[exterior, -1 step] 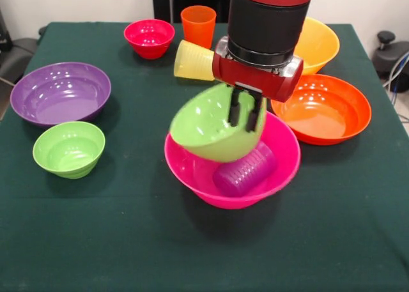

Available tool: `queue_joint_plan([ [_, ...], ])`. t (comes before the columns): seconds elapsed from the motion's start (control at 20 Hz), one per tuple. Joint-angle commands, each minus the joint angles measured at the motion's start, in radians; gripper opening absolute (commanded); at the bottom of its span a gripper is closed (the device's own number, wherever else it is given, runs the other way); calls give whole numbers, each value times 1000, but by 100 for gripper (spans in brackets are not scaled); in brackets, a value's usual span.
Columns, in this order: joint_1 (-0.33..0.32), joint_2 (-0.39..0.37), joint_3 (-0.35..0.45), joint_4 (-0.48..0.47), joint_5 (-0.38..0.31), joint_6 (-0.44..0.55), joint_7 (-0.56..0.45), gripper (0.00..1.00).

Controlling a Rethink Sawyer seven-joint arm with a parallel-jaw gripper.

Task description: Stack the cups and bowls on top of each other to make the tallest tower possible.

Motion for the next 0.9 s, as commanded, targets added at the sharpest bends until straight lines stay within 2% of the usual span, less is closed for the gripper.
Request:
queue_joint_plan([
  [0.05, 20, 20, 11, 22, -8, -19, 84, 0],
  [0.55, 10, 23, 20, 22, 6, -17, 51, 0],
  [0.9, 20, 24, 11, 7, 11, 14, 65, 0],
])
